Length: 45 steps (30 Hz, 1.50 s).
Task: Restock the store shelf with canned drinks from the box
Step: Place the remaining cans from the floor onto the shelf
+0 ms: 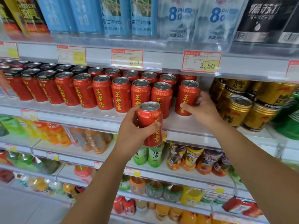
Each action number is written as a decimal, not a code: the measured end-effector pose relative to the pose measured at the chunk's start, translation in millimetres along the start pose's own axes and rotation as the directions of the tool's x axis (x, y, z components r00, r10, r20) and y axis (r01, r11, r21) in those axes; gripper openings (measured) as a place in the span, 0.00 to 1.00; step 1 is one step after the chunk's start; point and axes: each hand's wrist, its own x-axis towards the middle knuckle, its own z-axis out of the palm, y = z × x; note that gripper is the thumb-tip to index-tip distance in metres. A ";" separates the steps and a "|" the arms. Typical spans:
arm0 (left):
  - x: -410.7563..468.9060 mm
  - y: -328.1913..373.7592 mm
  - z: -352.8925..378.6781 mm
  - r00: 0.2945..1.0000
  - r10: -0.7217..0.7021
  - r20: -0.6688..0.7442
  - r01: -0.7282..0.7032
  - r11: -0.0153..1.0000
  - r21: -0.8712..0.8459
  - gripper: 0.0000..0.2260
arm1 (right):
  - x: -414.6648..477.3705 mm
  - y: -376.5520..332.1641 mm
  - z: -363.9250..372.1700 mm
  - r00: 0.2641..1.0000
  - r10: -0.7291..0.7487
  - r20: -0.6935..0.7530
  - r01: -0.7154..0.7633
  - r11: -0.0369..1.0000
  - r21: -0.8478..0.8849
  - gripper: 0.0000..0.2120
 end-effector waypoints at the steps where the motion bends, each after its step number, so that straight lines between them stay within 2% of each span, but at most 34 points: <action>1: 0.2 -0.1 -0.4 1.000 0.001 0.000 -0.001 1.000 0.001 0.26 | 2.4 0.1 0.9 1.000 0.002 -0.013 -0.002 1.000 -0.009 0.35; 7: -0.7 -4.5 -3.6 1.000 0.007 -0.015 -0.007 1.000 -0.003 0.25 | 14.3 -1.8 7.0 0.999 -0.008 -0.032 0.005 0.994 -0.107 0.31; 14: 1.1 -7.3 -4.6 1.000 -0.005 0.017 0.004 1.000 0.026 0.27 | 18.1 -2.9 12.0 0.999 0.000 -0.045 -0.003 0.998 -0.062 0.30; 17: 1.4 -7.5 -4.2 1.000 -0.015 0.019 0.015 1.000 0.023 0.26 | 20.2 -2.7 13.0 0.999 0.022 -0.026 -0.023 0.998 -0.057 0.32; 21: 2.0 -4.7 -4.9 0.999 -0.020 0.030 0.019 1.000 0.011 0.27 | 13.2 0.3 10.1 0.995 0.094 -0.010 -0.095 0.987 -0.129 0.42; 23: 1.7 -1.0 -3.9 0.999 -0.018 0.033 0.019 1.000 -0.009 0.26 | -7.1 -4.5 6.3 0.996 0.008 -0.093 -0.018 0.993 -0.115 0.38; 25: 0.6 4.6 -0.2 0.999 -0.019 0.031 0.020 0.999 -0.048 0.26 | -38.5 -15.6 2.4 0.985 -0.111 -0.133 0.106 0.993 -0.044 0.29; 27: -0.2 13.2 6.4 0.999 -0.002 0.036 0.005 0.996 -0.092 0.26 | -68.9 -26.7 -0.9 0.987 -0.157 0.012 0.155 0.983 0.098 0.22; 30: 2.5 26.5 18.8 0.993 0.072 0.097 -0.060 0.991 -0.120 0.25 | -96.1 -39.5 -3.8 0.915 -0.186 0.358 0.074 0.950 0.304 0.26; 31: 3.7 30.7 23.2 0.987 0.096 0.128 -0.081 0.990 -0.114 0.25 | -98.3 -40.6 -3.9 0.895 -0.190 0.404 0.045 0.938 0.343 0.28; 33: 7.1 35.8 30.9 0.975 0.129 0.180 -0.114 0.989 -0.090 0.25 | -97.5 -40.5 -5.9 0.901 -0.188 0.391 0.032 0.927 0.373 0.31; 37: 16.7 33.3 40.5 0.964 0.143 0.224 -0.145 0.989 -0.006 0.29 | -95.2 -34.3 -11.1 0.934 -0.172 0.313 0.050 0.931 0.362 0.28; 39: 21.5 26.9 40.9 0.953 0.176 0.248 -0.193 0.980 0.045 0.32 | -92.8 -31.4 -12.9 0.962 -0.166 0.218 0.095 0.948 0.303 0.27; 41: 24.9 17.1 37.3 0.953 0.217 0.210 -0.246 0.962 0.123 0.32 | -84.6 -27.2 -15.1 0.985 -0.136 0.107 0.108 0.966 0.235 0.29; 43: 27.5 2.3 28.7 0.953 0.262 0.154 -0.299 0.900 0.318 0.30 | -71.4 -20.2 -17.8 0.994 -0.097 0.040 0.088 0.979 0.184 0.31; 45: 29.5 -17.6 17.8 0.925 0.348 0.151 -0.369 0.737 0.566 0.27 | -58.2 -13.0 -19.8 0.997 -0.068 0.038 0.063 0.990 0.127 0.33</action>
